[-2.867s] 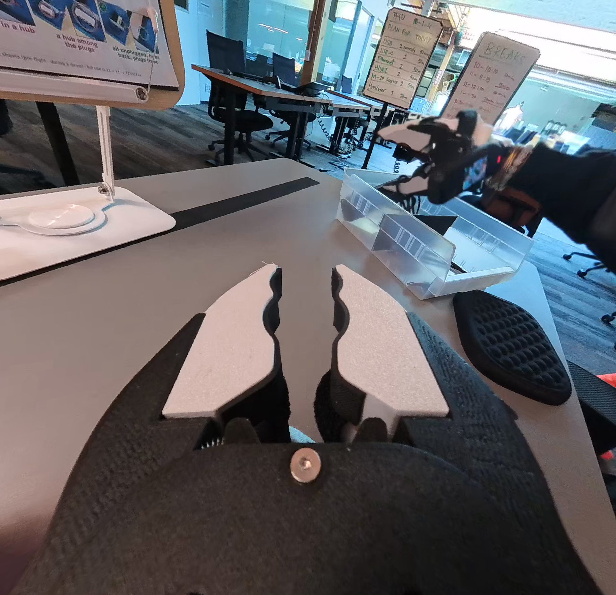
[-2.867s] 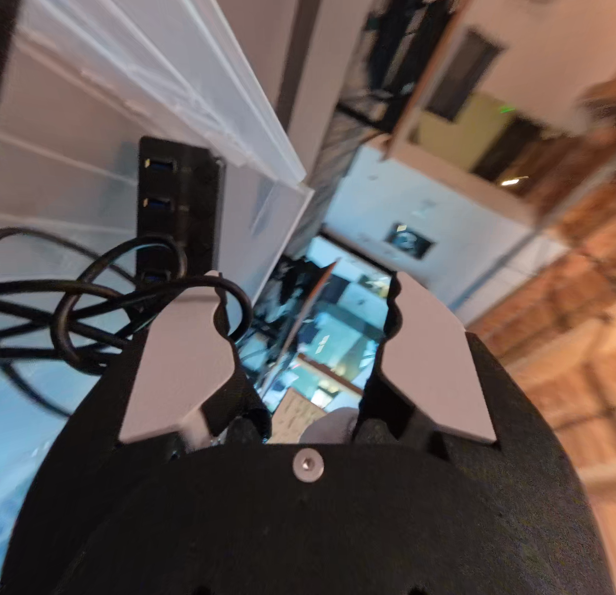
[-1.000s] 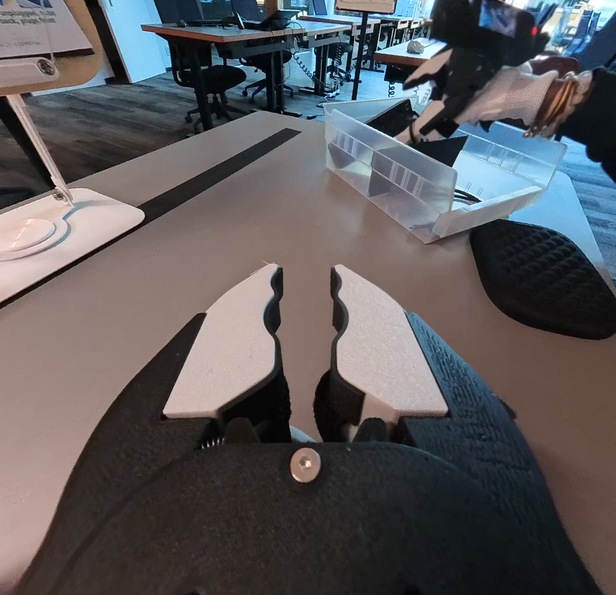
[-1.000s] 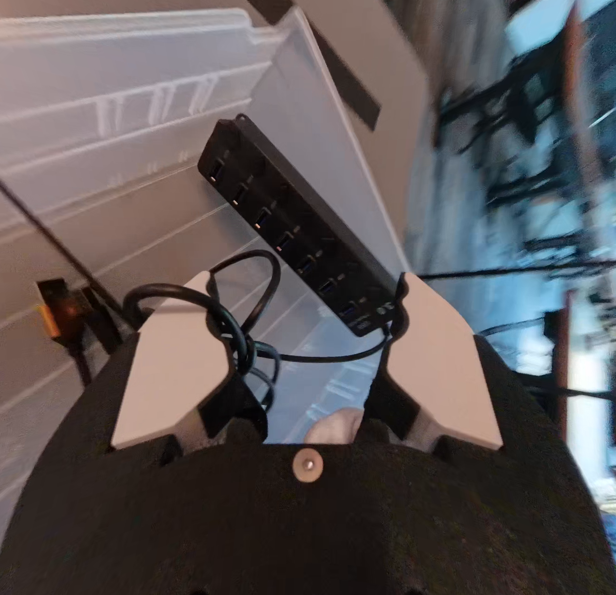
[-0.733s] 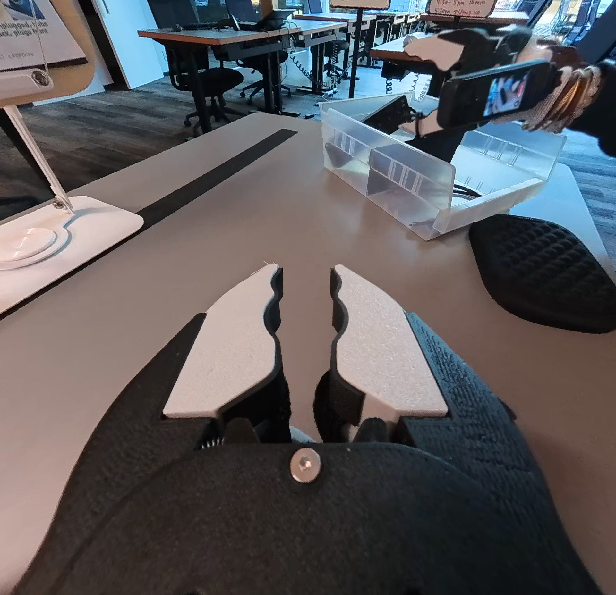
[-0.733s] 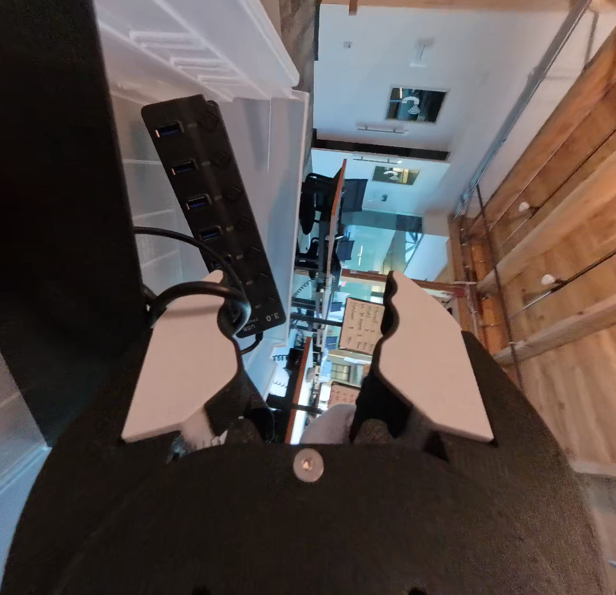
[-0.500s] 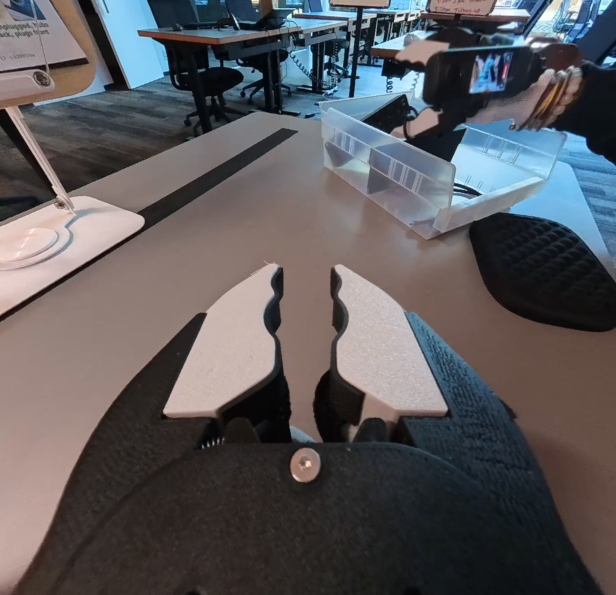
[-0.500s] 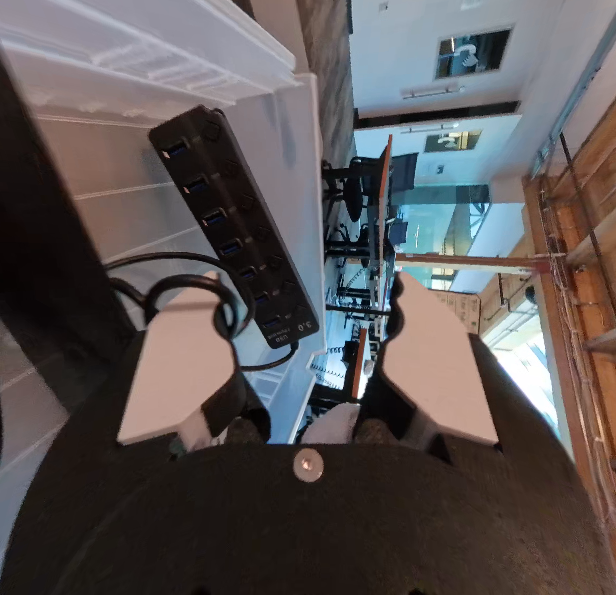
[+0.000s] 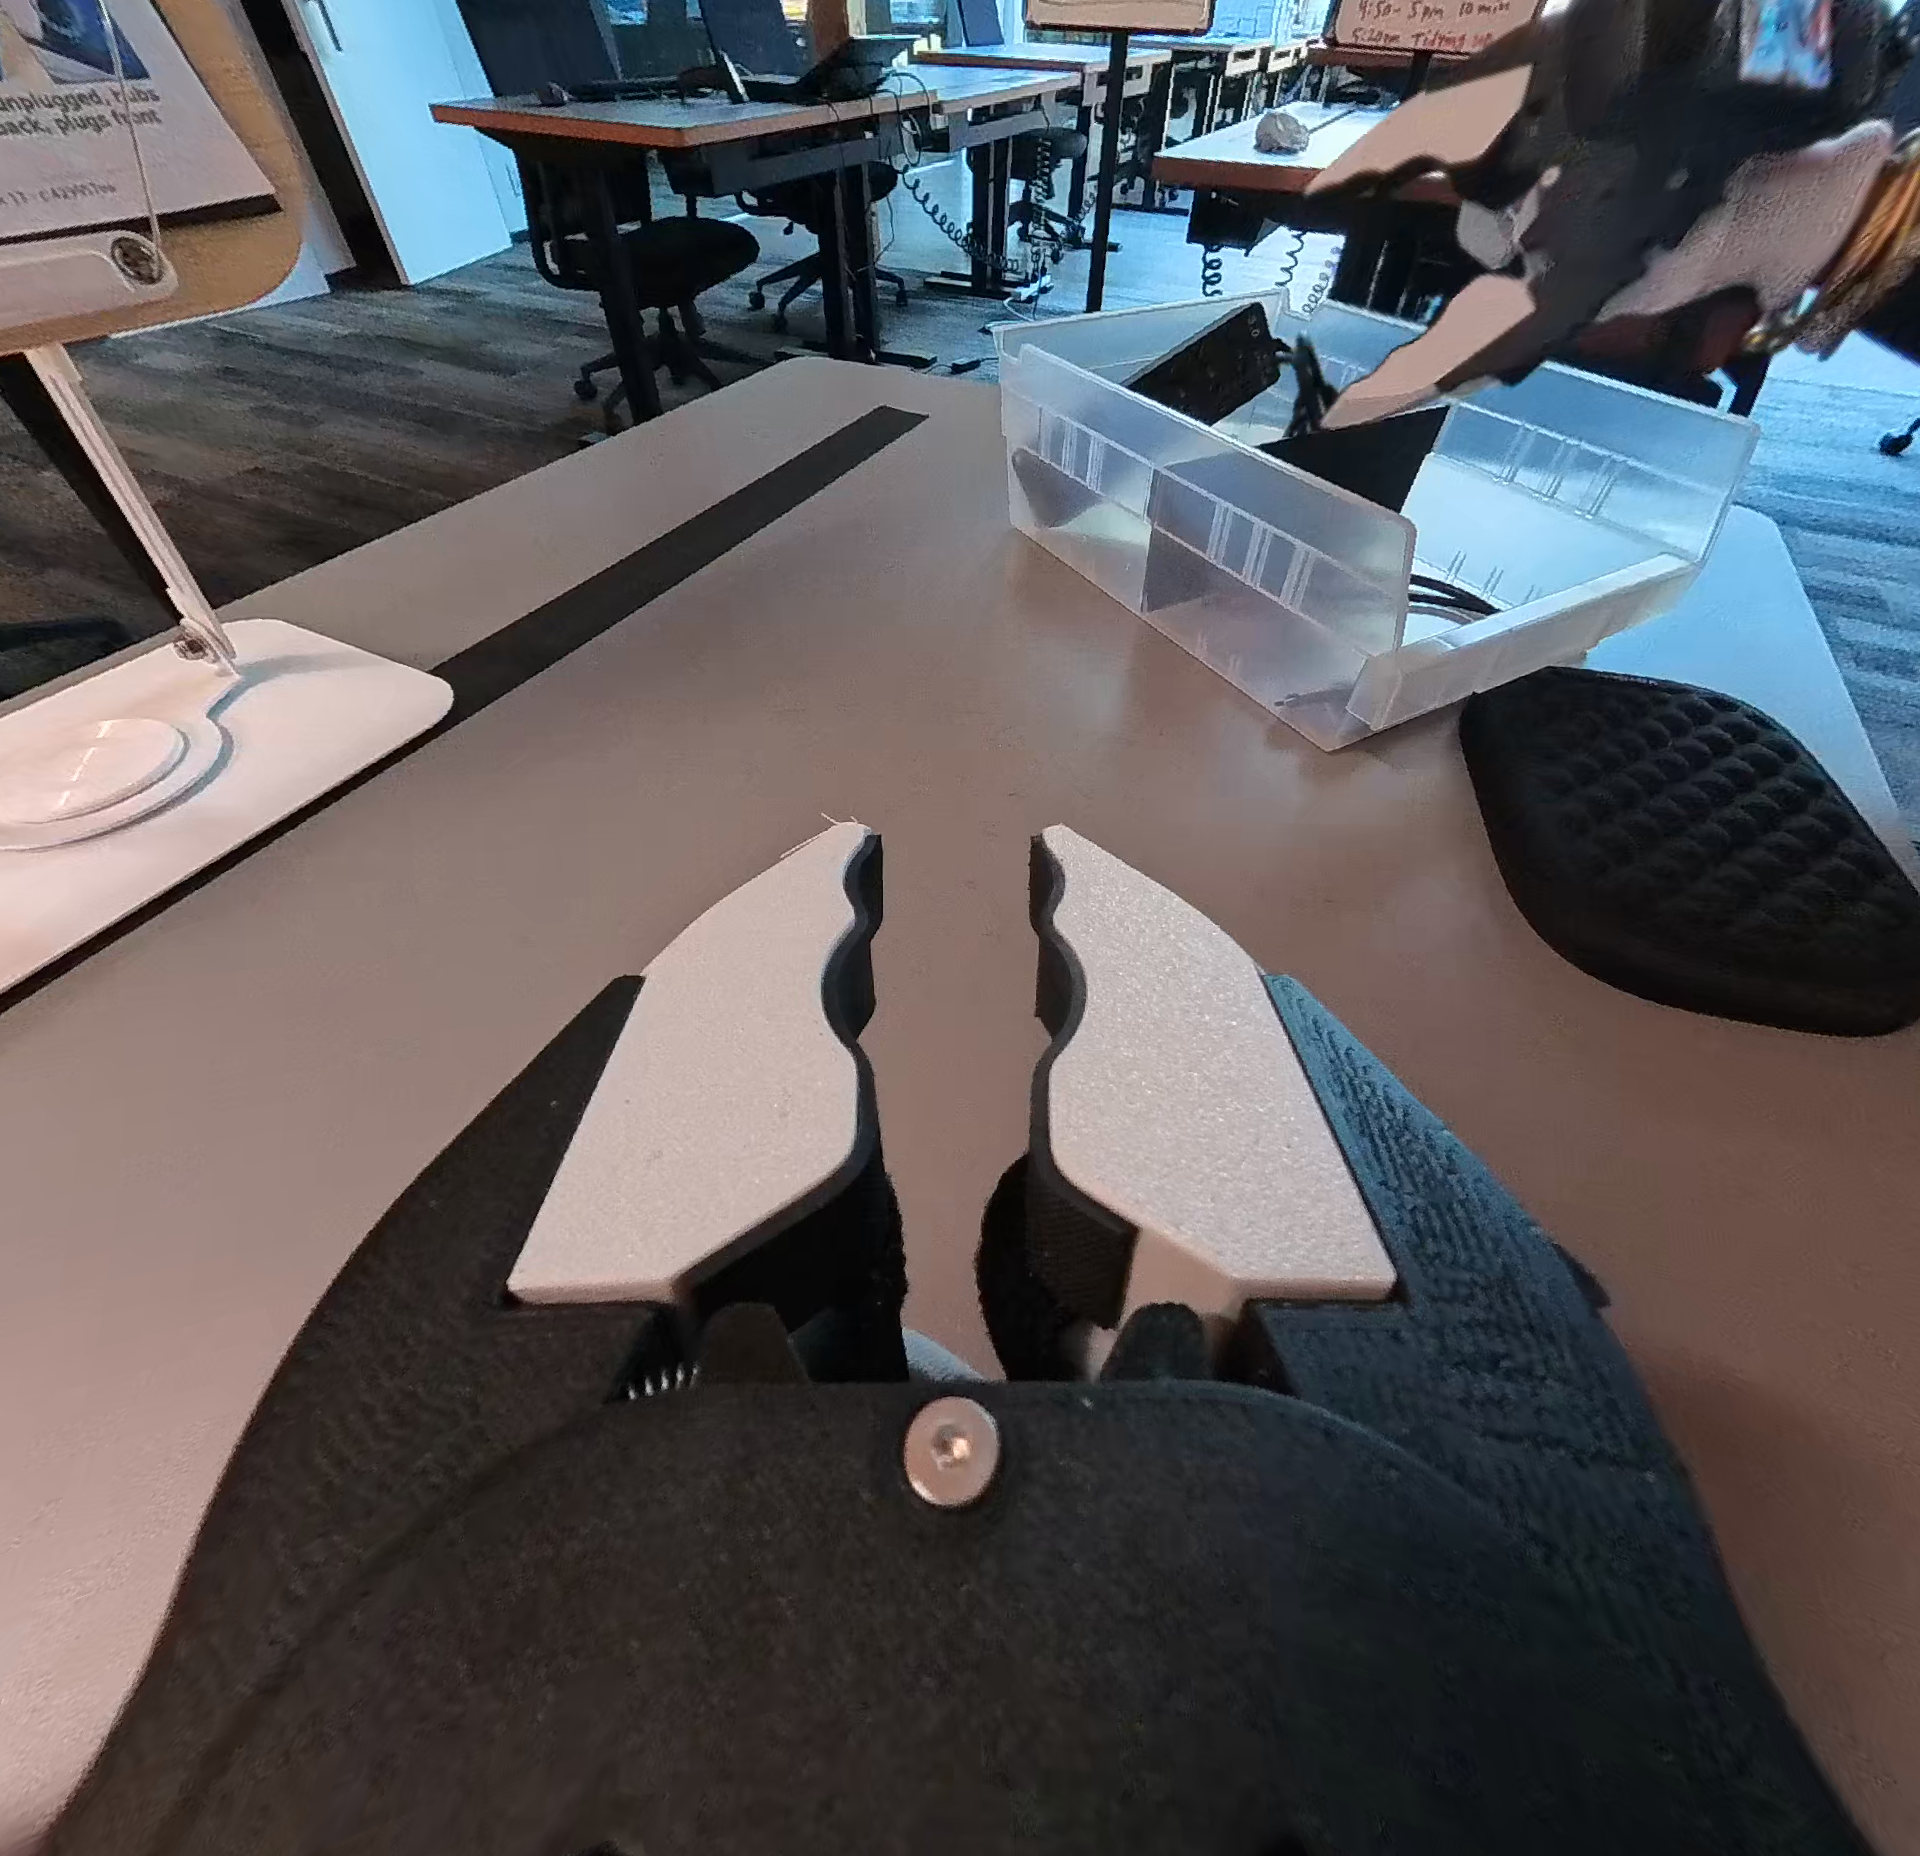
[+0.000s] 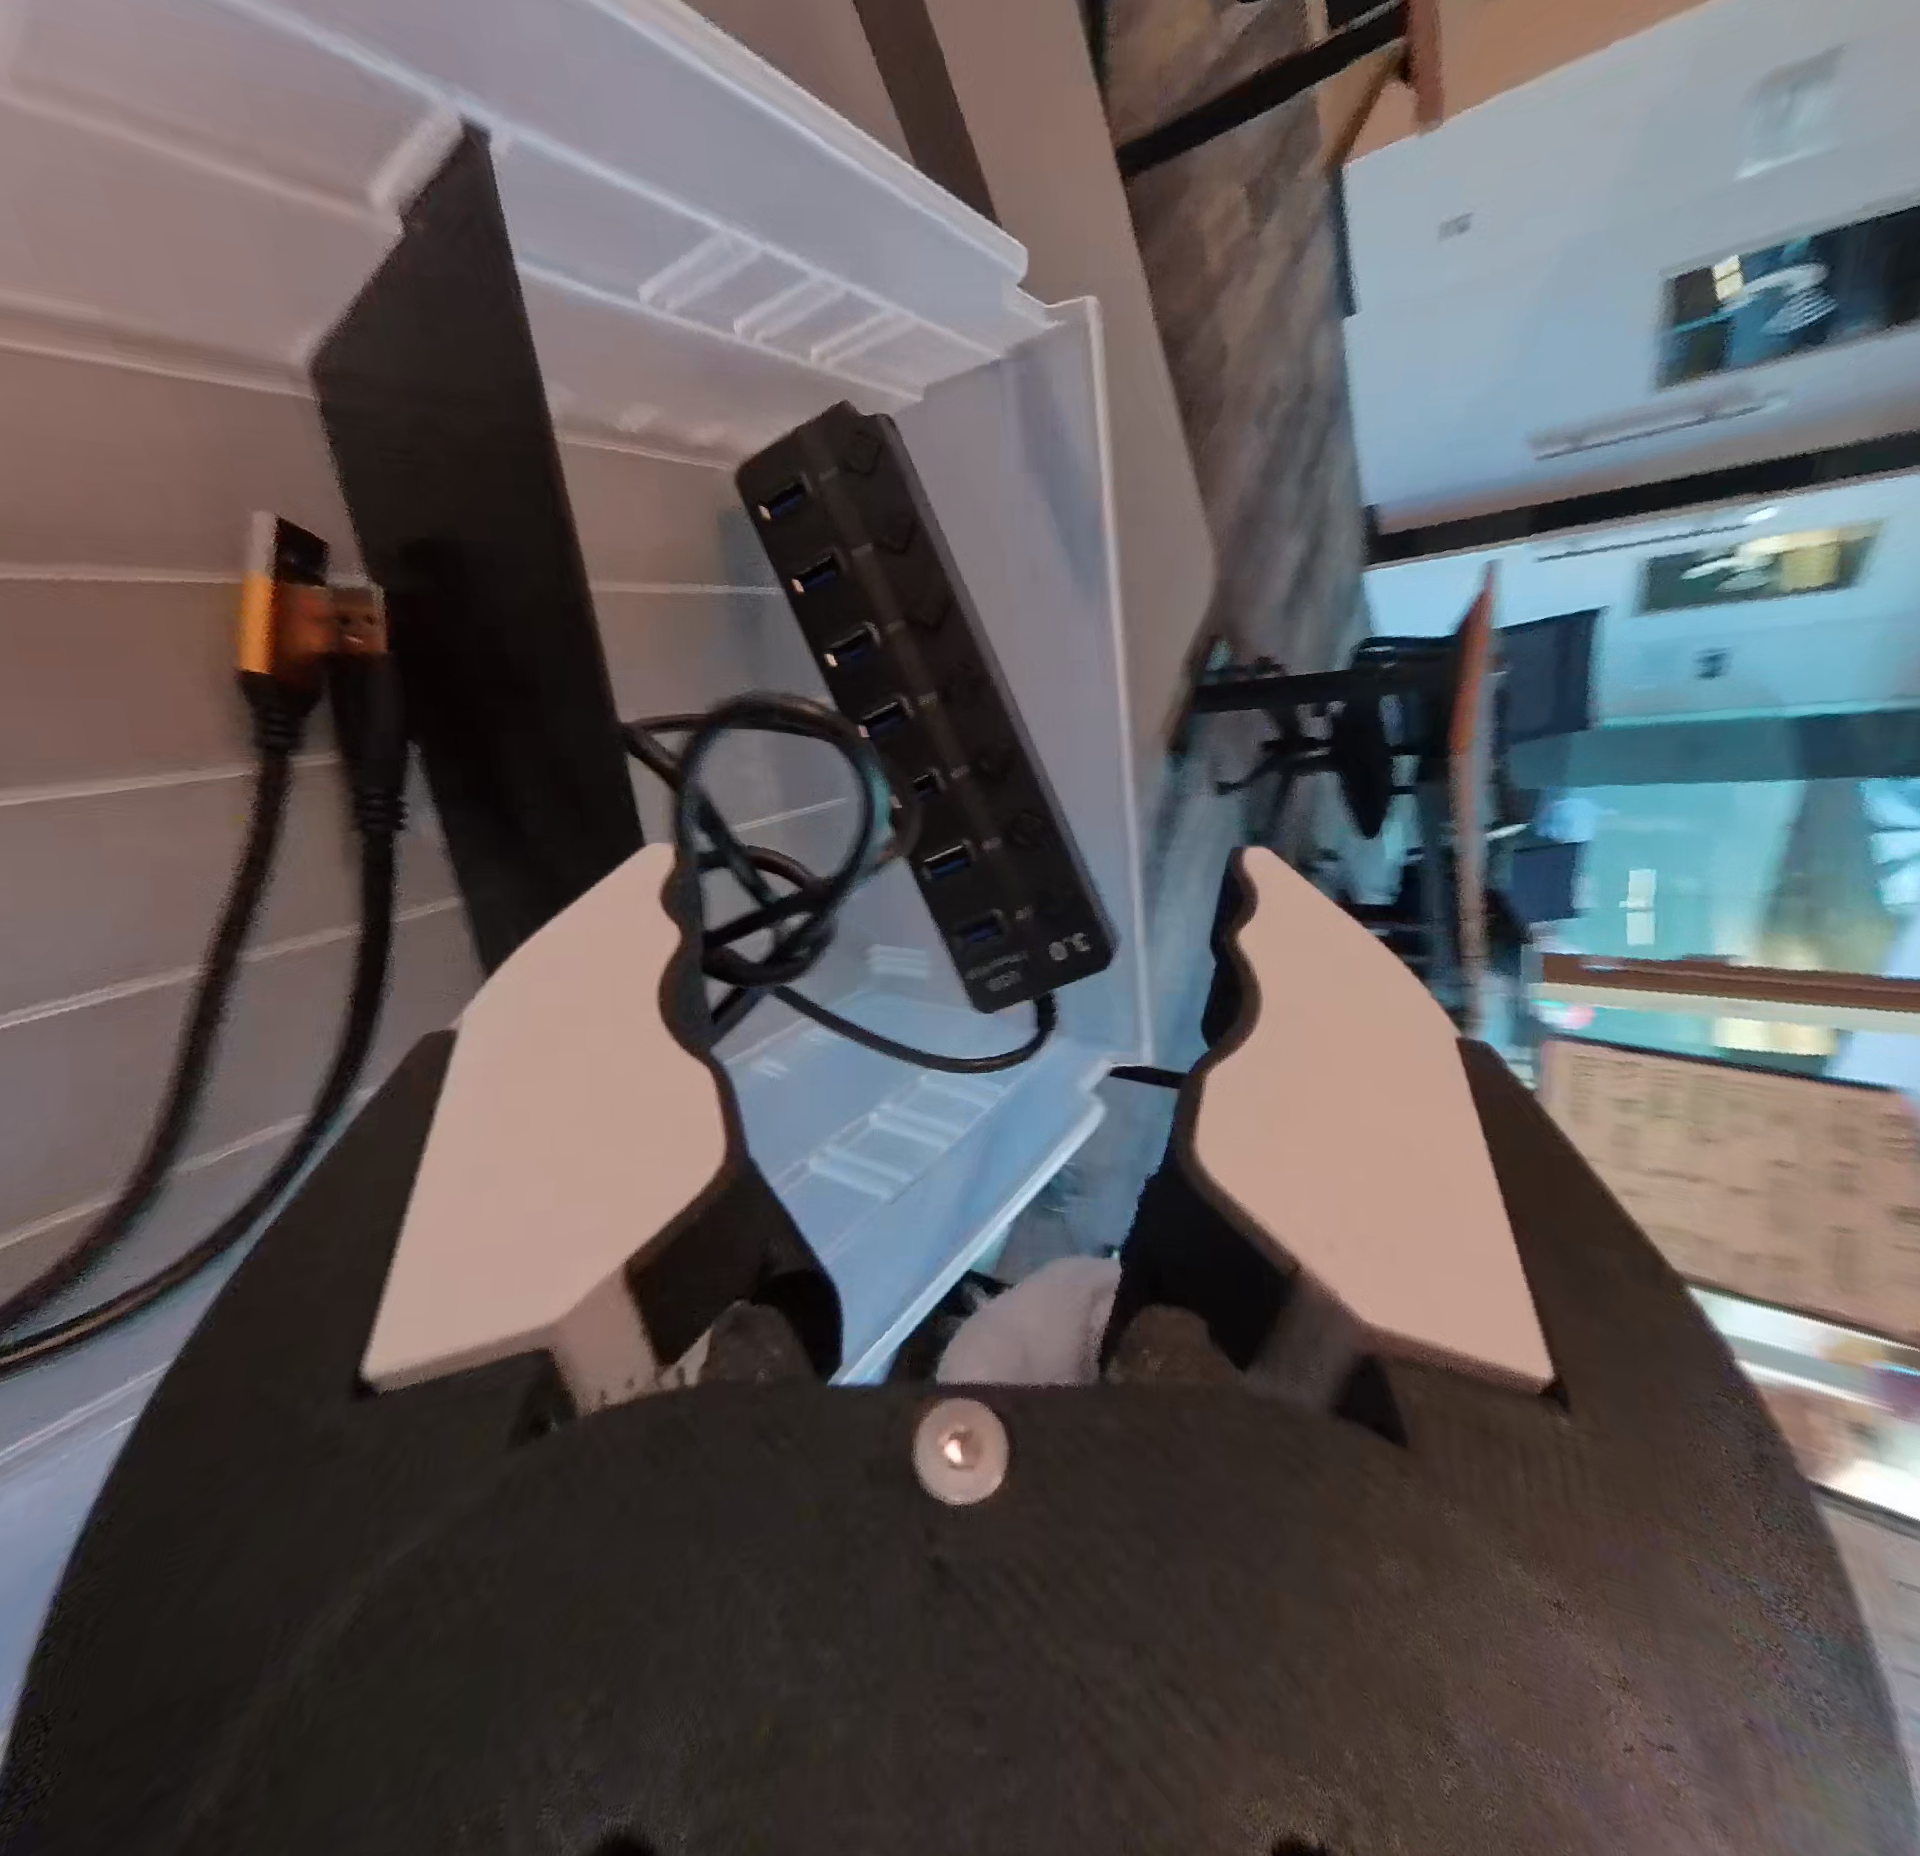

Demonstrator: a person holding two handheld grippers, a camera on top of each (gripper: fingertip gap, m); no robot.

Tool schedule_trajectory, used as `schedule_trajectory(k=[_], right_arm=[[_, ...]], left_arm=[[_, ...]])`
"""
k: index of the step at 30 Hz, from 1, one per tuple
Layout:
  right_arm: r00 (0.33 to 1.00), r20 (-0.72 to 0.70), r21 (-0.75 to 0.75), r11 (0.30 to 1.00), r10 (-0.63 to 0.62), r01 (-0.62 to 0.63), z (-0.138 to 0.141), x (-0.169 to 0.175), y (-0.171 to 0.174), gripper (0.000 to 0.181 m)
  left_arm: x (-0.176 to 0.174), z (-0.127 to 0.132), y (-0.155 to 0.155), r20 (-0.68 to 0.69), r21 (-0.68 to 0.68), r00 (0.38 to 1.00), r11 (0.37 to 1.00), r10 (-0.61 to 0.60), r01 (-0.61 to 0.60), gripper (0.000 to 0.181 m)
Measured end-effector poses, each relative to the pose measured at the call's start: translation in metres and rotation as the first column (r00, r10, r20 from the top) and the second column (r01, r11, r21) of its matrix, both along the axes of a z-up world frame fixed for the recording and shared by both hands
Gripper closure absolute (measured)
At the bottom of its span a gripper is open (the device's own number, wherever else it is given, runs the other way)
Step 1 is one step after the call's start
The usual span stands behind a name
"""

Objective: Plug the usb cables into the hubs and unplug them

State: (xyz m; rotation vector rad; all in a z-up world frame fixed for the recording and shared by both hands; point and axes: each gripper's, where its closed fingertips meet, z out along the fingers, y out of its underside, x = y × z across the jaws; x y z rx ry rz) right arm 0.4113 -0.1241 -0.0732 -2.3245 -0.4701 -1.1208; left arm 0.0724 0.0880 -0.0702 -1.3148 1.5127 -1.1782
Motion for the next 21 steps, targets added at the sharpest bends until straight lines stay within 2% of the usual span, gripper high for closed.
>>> schedule_trajectory(k=[4, 6, 8, 10, 11, 13, 15, 17, 19, 21], right_arm=[[0.957, -0.288, 0.140, 0.990, 0.041, -0.001, 0.010, -0.030, 0.003, 0.078], [0.913, -0.386, 0.283, 0.959, 0.129, -0.015, 0.032, -0.056, 0.012, 0.079], [0.853, -0.454, 0.440, 0.897, 0.257, -0.036, 0.061, -0.089, 0.020, 0.074], [0.787, -0.440, 0.654, 0.755, 0.431, -0.048, 0.103, -0.124, 0.025, 0.072], [0.751, -0.395, 0.762, 0.645, 0.529, -0.053, 0.127, -0.142, 0.025, 0.071], [0.695, -0.260, 0.924, 0.383, 0.670, -0.023, 0.172, -0.170, 0.018, 0.068], [0.649, -0.124, 0.991, 0.130, 0.750, 0.039, 0.205, -0.190, 0.011, 0.062], [0.622, 0.003, 0.995, -0.062, 0.783, 0.074, 0.225, -0.207, 0.010, 0.057], [0.622, 0.069, 0.985, -0.152, 0.780, 0.082, 0.230, -0.220, 0.021, 0.057], [0.608, 0.081, 0.987, -0.150, 0.789, 0.062, 0.220, -0.236, 0.048, 0.055]], left_arm=[[0.000, 0.001, 0.000, 0.006, -0.005, 1.000, 1.000, 0.001, -0.001, 0.155], [0.000, 0.001, 0.001, 0.005, -0.006, 1.000, 1.000, 0.002, -0.002, 0.155], [0.000, 0.000, 0.001, 0.002, -0.005, 1.000, 1.000, 0.003, -0.003, 0.155], [0.001, -0.001, 0.000, 0.000, -0.001, 1.000, 1.000, 0.003, -0.003, 0.155], [0.001, -0.001, 0.000, 0.001, 0.002, 1.000, 1.000, 0.003, -0.003, 0.155], [0.001, 0.000, 0.000, 0.003, 0.006, 1.000, 1.000, 0.004, -0.004, 0.155], [0.001, 0.001, 0.000, 0.011, 0.007, 1.000, 1.000, 0.005, -0.005, 0.155], [0.001, 0.002, 0.000, 0.017, 0.008, 1.000, 1.000, 0.008, -0.008, 0.155], [0.000, 0.004, 0.001, 0.027, 0.008, 1.000, 1.000, 0.013, -0.013, 0.154], [-0.001, 0.007, 0.003, 0.040, 0.007, 0.999, 1.000, 0.019, -0.019, 0.154]])
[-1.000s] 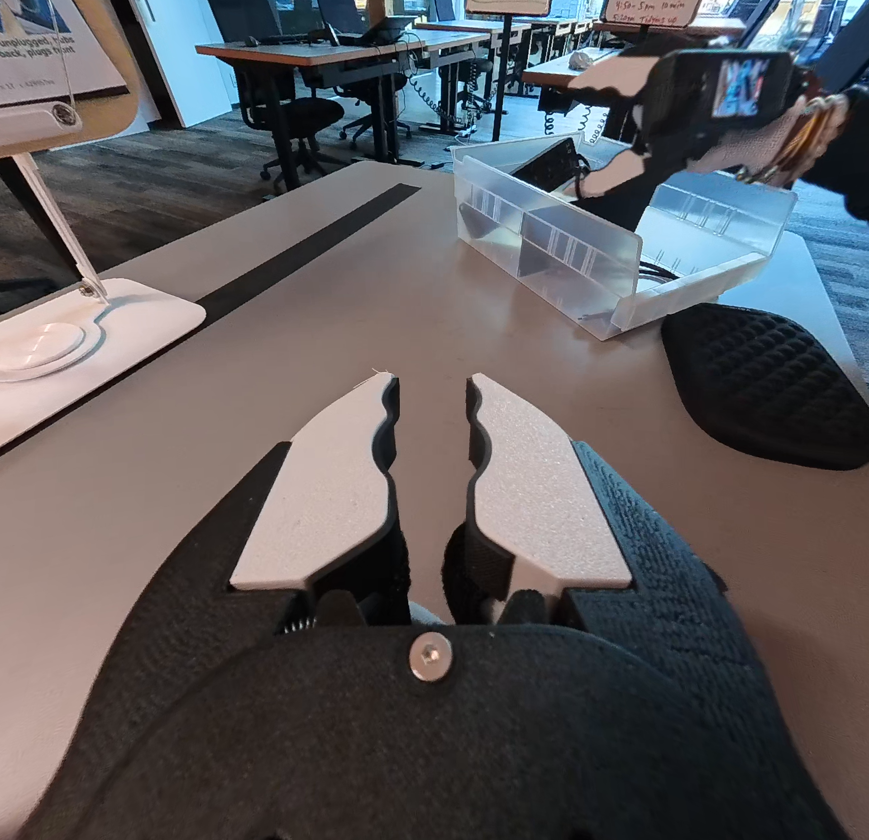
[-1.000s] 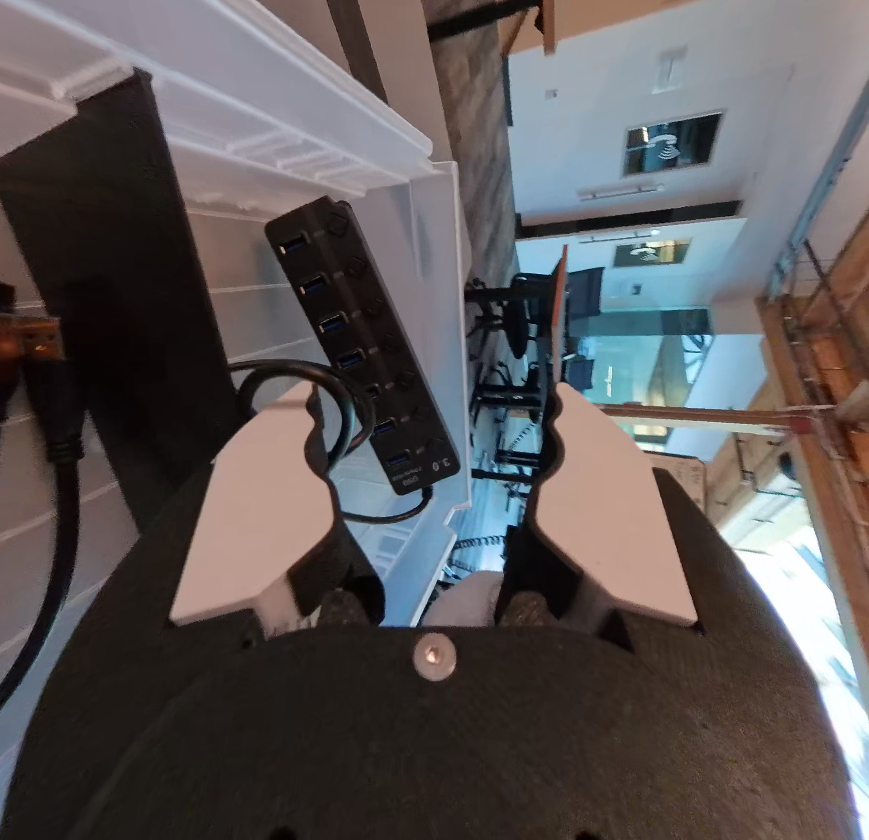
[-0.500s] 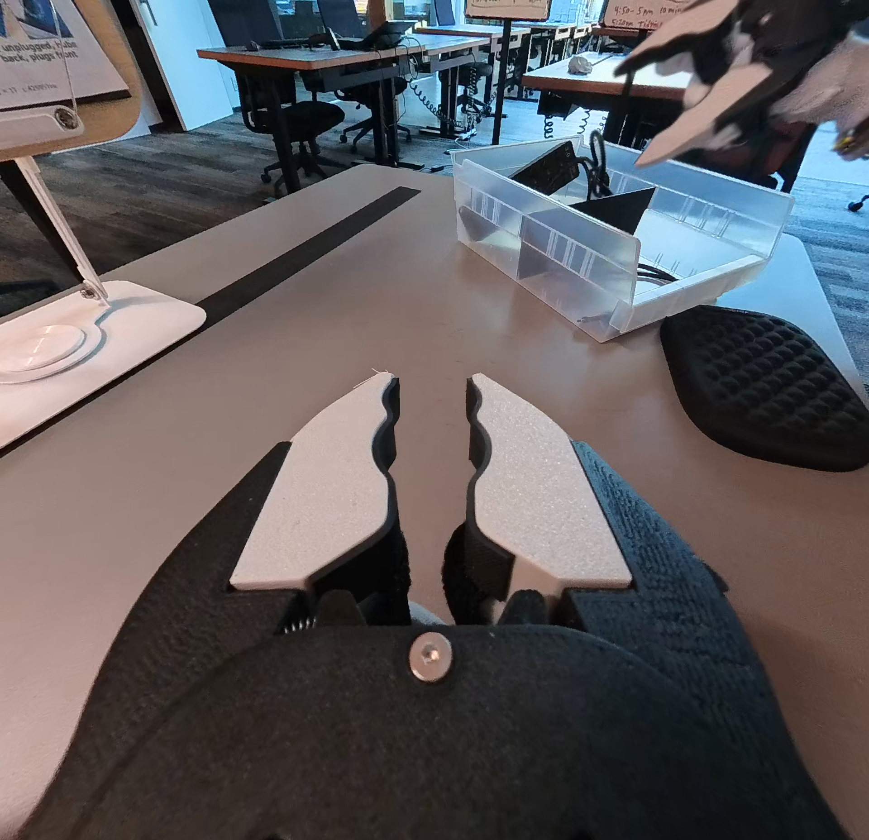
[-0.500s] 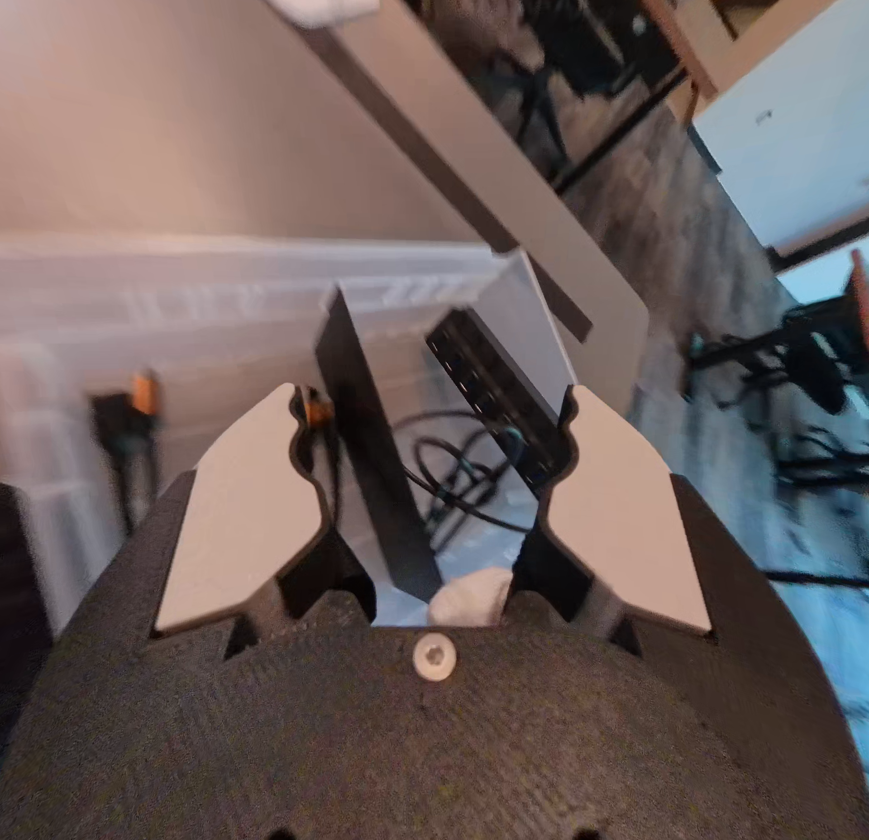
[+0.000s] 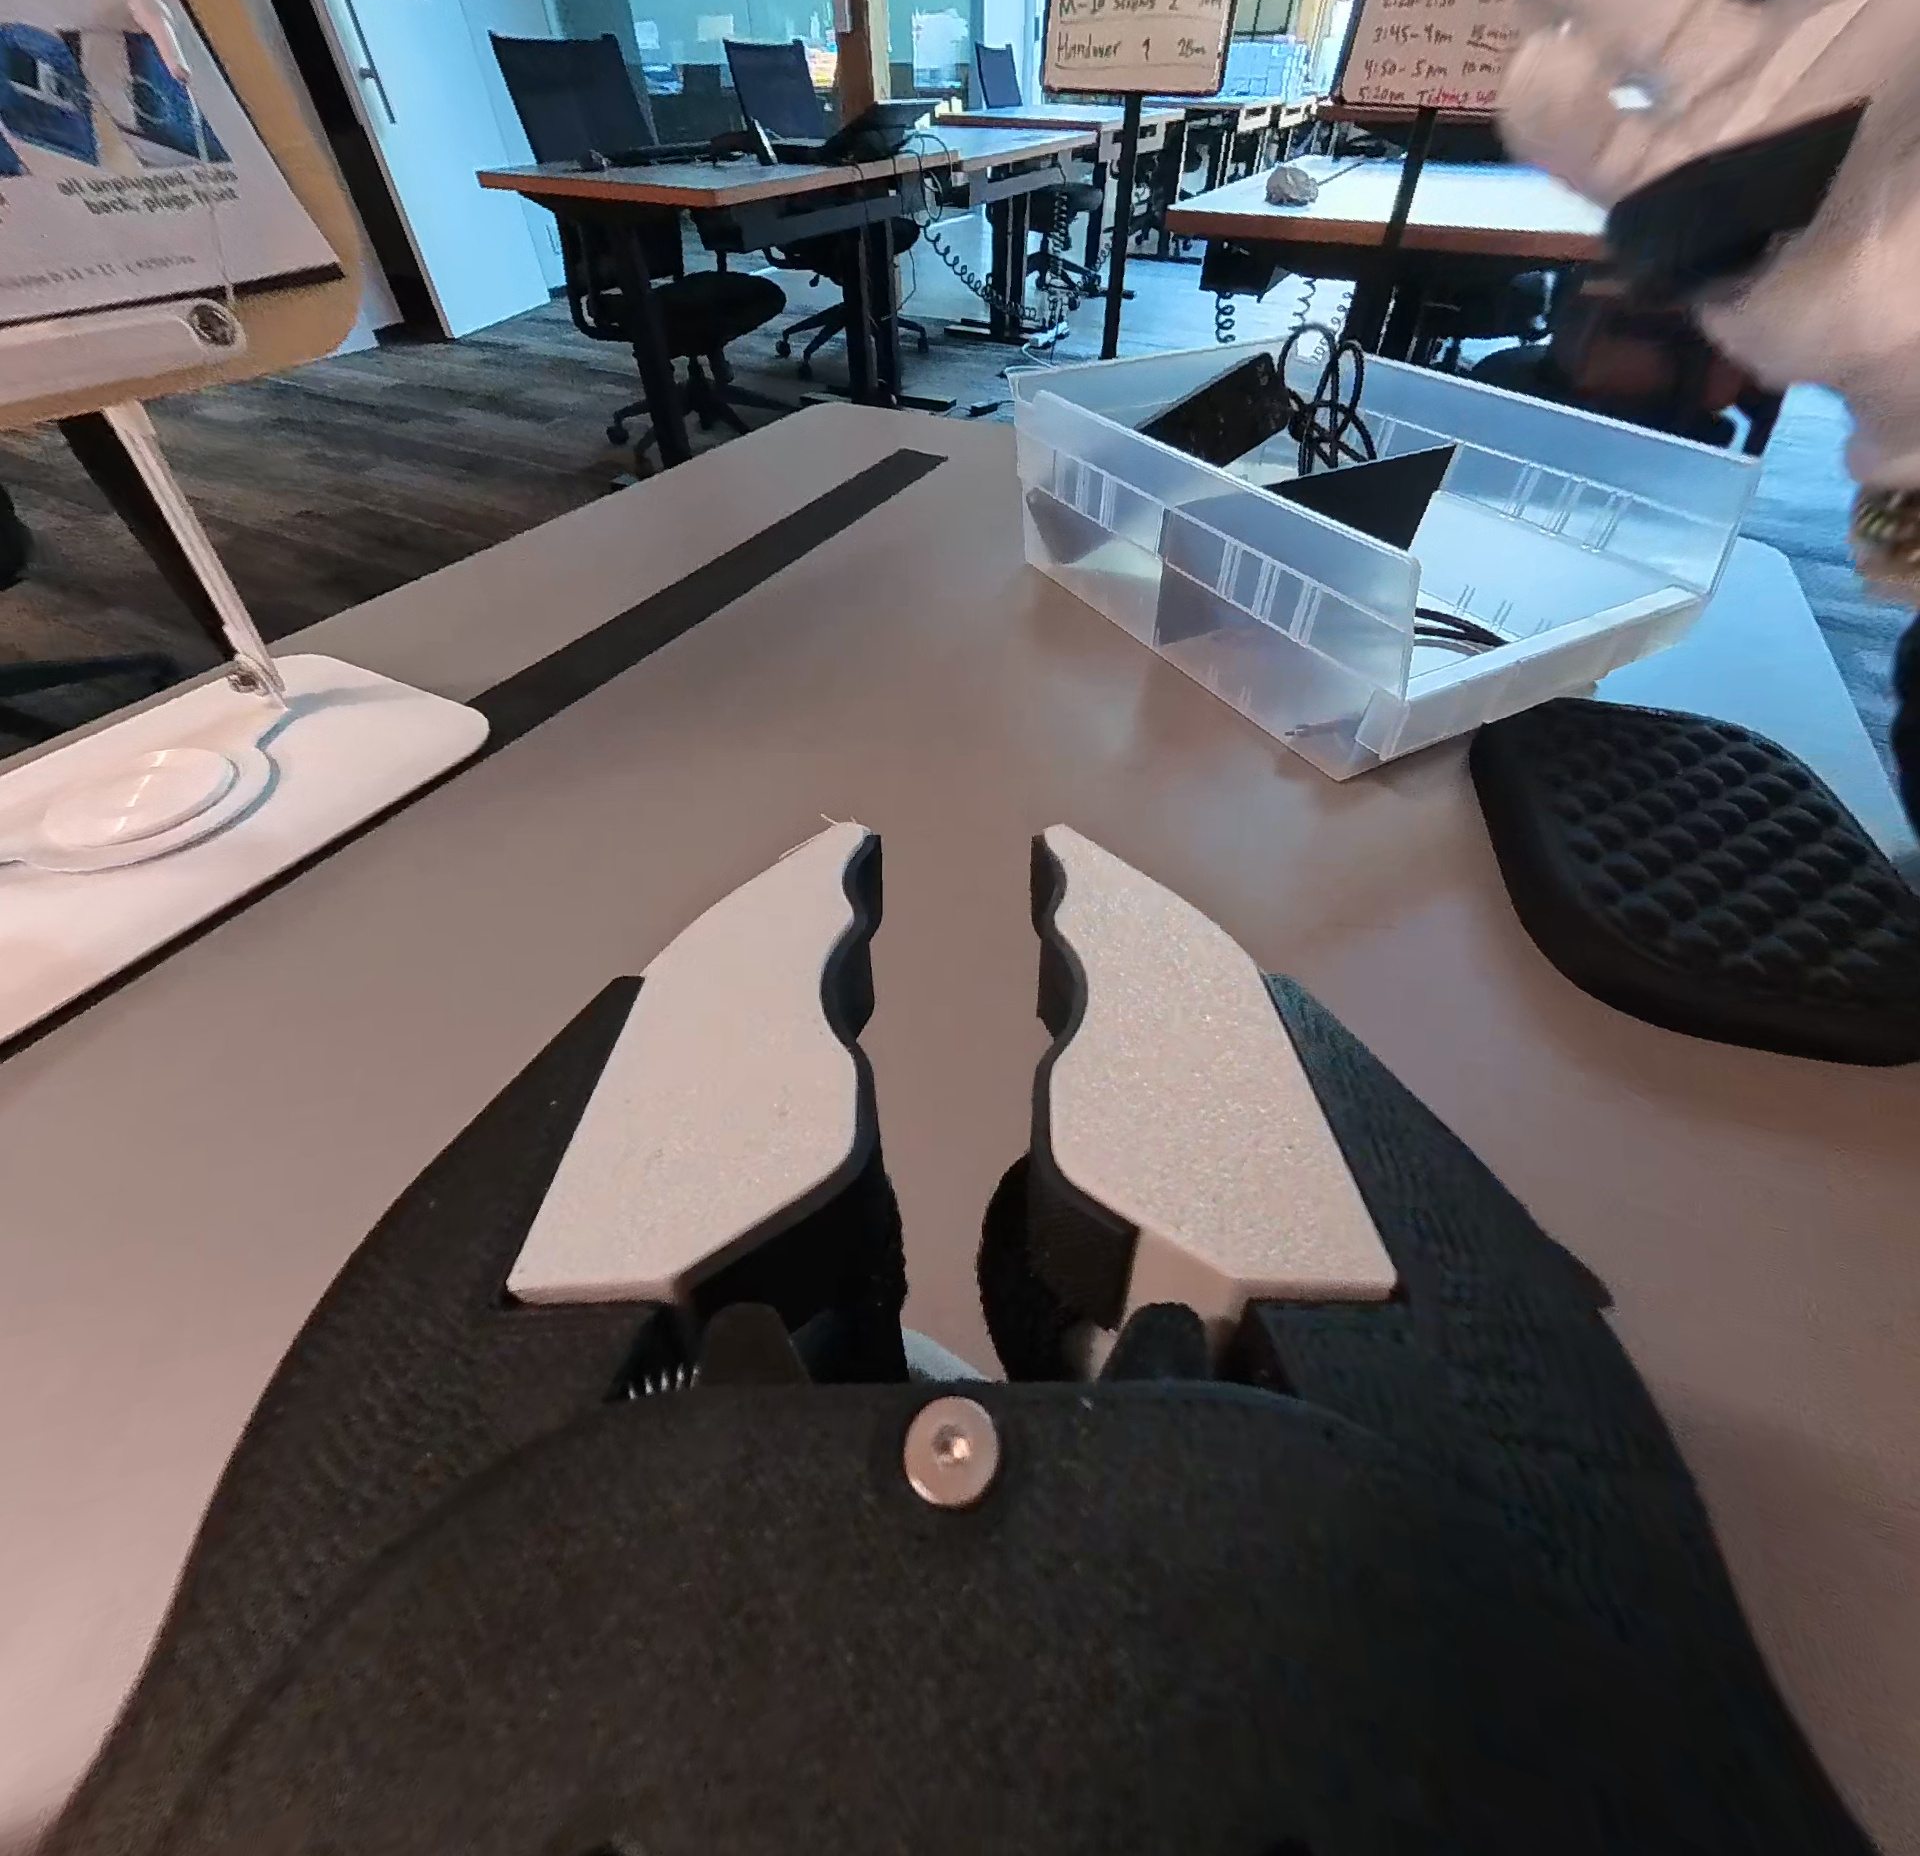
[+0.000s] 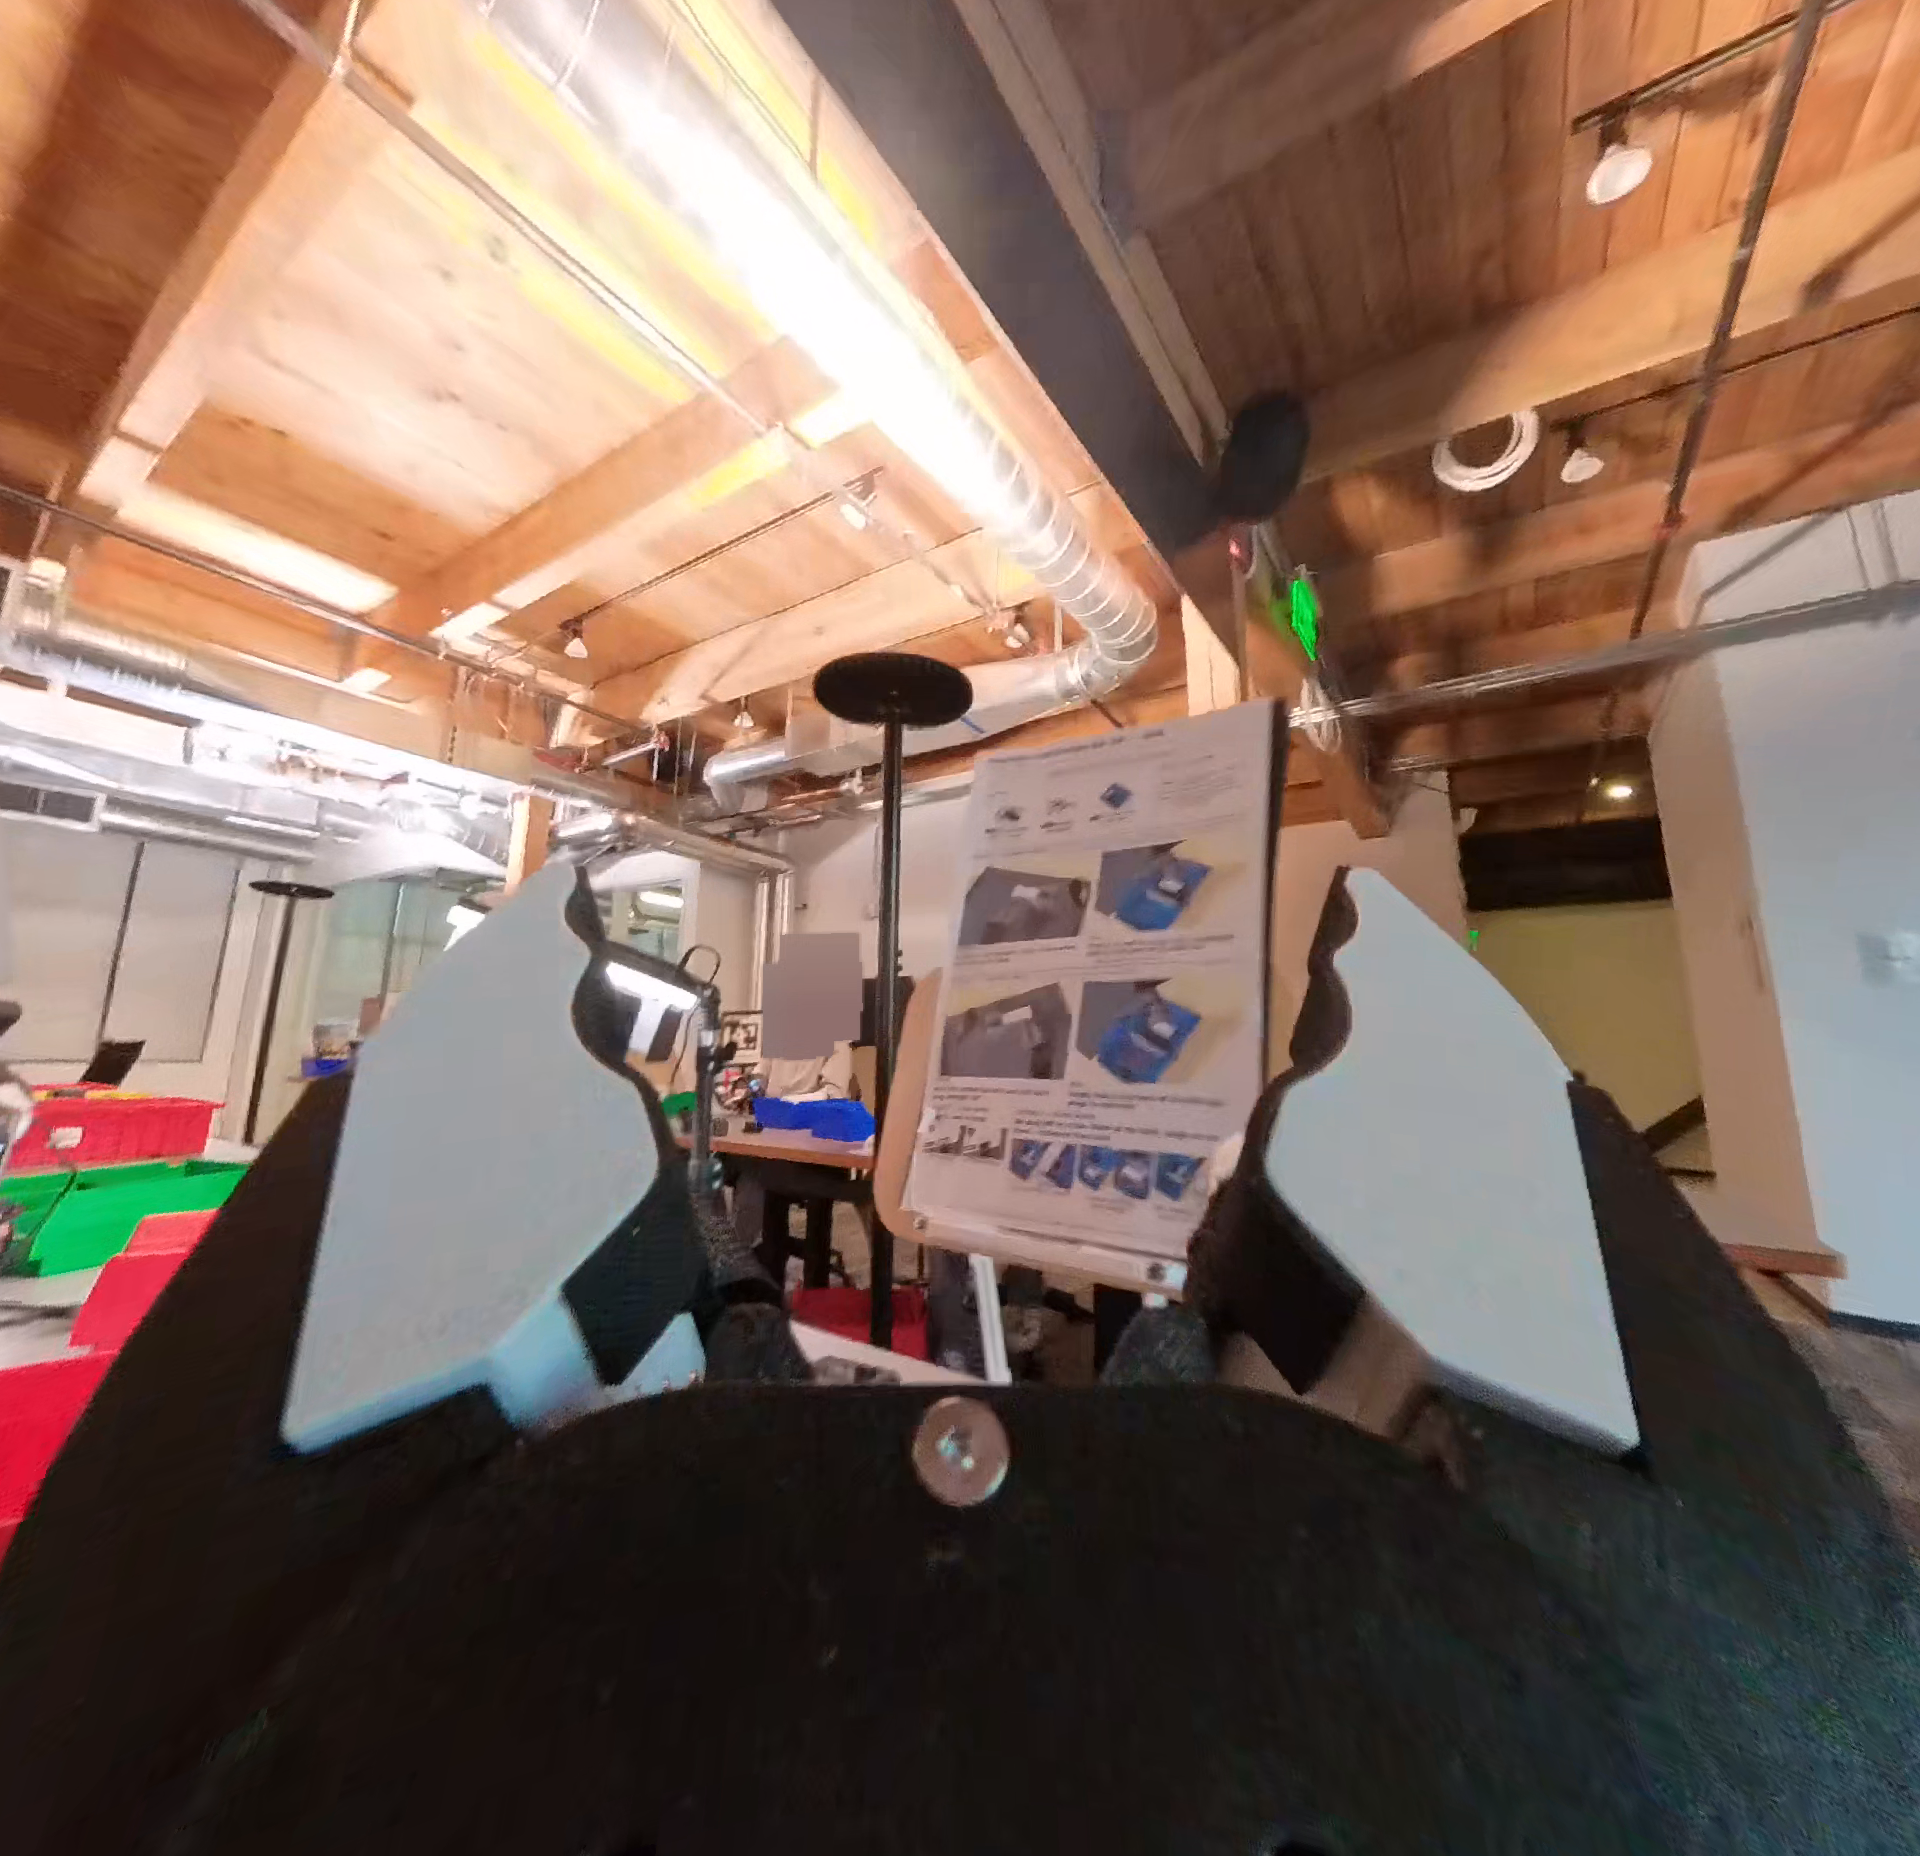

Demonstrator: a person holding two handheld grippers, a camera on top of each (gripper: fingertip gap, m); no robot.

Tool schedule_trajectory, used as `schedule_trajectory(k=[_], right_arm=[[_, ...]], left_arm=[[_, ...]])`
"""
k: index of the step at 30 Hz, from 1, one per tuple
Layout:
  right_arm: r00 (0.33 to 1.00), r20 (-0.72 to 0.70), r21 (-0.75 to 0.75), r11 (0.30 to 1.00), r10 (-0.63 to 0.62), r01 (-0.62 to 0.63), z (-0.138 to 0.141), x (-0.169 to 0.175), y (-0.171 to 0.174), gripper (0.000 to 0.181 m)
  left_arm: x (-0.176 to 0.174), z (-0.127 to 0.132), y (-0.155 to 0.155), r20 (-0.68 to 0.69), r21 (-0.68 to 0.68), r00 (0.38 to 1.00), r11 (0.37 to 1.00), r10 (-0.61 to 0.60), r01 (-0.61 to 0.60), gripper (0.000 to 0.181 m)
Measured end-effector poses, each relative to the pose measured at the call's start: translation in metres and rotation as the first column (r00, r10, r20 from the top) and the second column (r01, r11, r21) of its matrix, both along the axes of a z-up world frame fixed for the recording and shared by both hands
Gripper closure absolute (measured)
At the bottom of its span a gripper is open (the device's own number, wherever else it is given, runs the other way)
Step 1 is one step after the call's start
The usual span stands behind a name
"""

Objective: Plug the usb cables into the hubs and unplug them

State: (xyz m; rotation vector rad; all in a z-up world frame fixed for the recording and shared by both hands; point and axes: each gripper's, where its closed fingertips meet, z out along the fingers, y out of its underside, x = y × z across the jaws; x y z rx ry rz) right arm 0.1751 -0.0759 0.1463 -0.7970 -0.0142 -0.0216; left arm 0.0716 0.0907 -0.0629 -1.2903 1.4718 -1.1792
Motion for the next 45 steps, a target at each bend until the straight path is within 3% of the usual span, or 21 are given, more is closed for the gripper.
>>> schedule_trajectory(k=[3, 6, 8, 12, 15, 19, 23, 28, 31, 34, 37, 40, 42, 45], right_arm=[[0.999, 0.025, -0.065, 0.997, 0.038, -0.037, -0.037, -0.025, 0.048, 0.051], [0.995, 0.091, -0.165, 0.986, 0.045, -0.030, -0.097, -0.051, 0.090, 0.048], [0.979, 0.161, -0.312, 0.947, 0.129, -0.073, -0.137, -0.080, 0.112, 0.045], [0.902, 0.358, -0.457, 0.888, 0.240, -0.055, -0.180, -0.125, 0.125, 0.045], [0.855, 0.419, -0.558, 0.830, 0.304, -0.022, -0.204, -0.138, 0.134, 0.039], [0.847, 0.414, -0.631, 0.776, 0.333, 0.004, -0.221, -0.136, 0.138, 0.036], [0.869, 0.387, -0.631, 0.776, 0.308, 0.006, -0.216, -0.128, 0.139, 0.036], [0.894, 0.347, -0.628, 0.778, 0.283, -0.002, -0.211, -0.119, 0.138, 0.037], [0.895, 0.358, -0.623, 0.782, 0.264, 0.019, -0.209, -0.115, 0.138, 0.037], [0.899, 0.351, -0.626, 0.780, 0.263, 0.016, -0.207, -0.113, 0.136, 0.037], [0.908, 0.313, -0.623, 0.782, 0.279, -0.026, -0.202, -0.116, 0.133, 0.040], [0.903, 0.315, -0.628, 0.777, 0.293, -0.033, -0.202, -0.121, 0.131, 0.039], [0.894, 0.334, -0.619, 0.785, 0.299, -0.031, -0.200, -0.124, 0.129, 0.039], [0.887, 0.343, -0.614, 0.788, 0.309, -0.037, -0.198, -0.127, 0.127, 0.039]], left_arm=[[-0.001, 0.005, 0.002, 0.023, 0.004, 1.000, 1.000, 0.010, -0.010, 0.154], [-0.003, 0.011, 0.004, 0.052, 0.009, 0.998, 1.000, 0.028, -0.029, 0.154], [-0.004, 0.016, 0.006, 0.077, 0.006, 0.996, 0.999, 0.046, -0.046, 0.154], [-0.008, 0.029, 0.010, 0.138, 0.001, 0.987, 0.997, 0.078, -0.079, 0.154], [-0.012, 0.038, 0.014, 0.183, 0.012, 0.977, 0.993, 0.109, -0.113, 0.154], [-0.016, 0.050, 0.015, 0.245, 0.028, 0.962, 0.991, 0.118, -0.129, 0.151], [-0.015, 0.049, 0.013, 0.267, 0.065, 0.958, 0.990, 0.102, -0.123, 0.142], [-0.012, 0.051, 0.007, 0.270, 0.116, 0.959, 0.985, 0.090, -0.125, 0.113], [-0.031, 0.077, -0.012, 0.250, 0.151, 0.967, 0.984, 0.051, -0.091, 0.104], [-0.078, 0.114, -0.028, 0.296, 0.199, 0.955, 0.976, 0.023, -0.085, 0.108], [-0.132, 0.124, -0.004, 0.203, 0.203, 0.973, 0.968, 0.105, -0.147, 0.114], [-0.185, 0.093, 0.045, -0.049, 0.189, 0.972, 0.958, 0.229, -0.216, 0.133], [-0.221, 0.049, 0.080, -0.304, 0.180, 0.901, 0.948, 0.309, -0.264, 0.134], [-0.264, -0.015, 0.112, -0.605, 0.159, 0.729, 0.946, 0.319, -0.282, 0.133]])
